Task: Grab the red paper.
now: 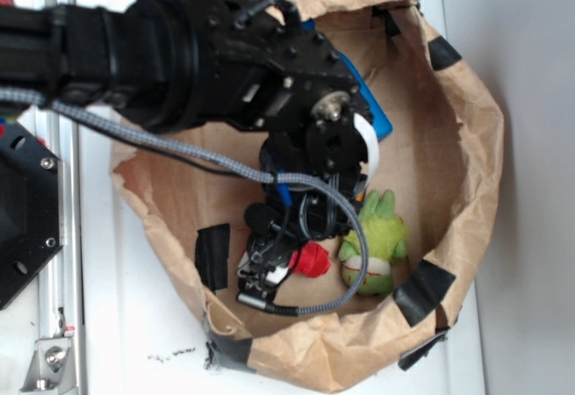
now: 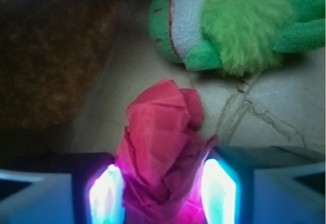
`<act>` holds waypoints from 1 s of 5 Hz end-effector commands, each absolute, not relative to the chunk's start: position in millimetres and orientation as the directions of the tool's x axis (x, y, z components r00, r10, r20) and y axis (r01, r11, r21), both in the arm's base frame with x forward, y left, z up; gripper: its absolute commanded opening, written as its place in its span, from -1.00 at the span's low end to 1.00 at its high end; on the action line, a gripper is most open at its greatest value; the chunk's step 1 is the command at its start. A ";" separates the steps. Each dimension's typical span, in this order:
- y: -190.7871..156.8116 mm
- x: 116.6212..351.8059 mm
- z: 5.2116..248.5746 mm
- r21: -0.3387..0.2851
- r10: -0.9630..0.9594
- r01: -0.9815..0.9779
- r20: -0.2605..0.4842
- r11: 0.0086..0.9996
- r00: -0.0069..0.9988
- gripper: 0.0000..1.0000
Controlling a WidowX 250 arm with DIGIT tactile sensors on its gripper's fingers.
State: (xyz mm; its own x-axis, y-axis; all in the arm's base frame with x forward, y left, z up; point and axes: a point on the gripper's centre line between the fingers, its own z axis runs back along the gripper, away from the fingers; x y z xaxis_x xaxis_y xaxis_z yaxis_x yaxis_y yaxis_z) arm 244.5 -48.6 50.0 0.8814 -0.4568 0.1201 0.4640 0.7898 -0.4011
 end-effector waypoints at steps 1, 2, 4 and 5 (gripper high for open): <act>-60.0 228.3 69.0 -0.372 -0.432 0.469 0.181 0.801 0.883 -1.00; -52.3 237.4 85.0 -0.360 -0.395 0.438 0.191 0.824 0.899 -1.00; -15.8 247.0 157.1 -0.200 -0.063 0.101 0.186 0.975 0.981 -1.00; -4.1 246.9 180.1 -0.145 0.074 -0.048 0.181 0.988 0.981 -1.00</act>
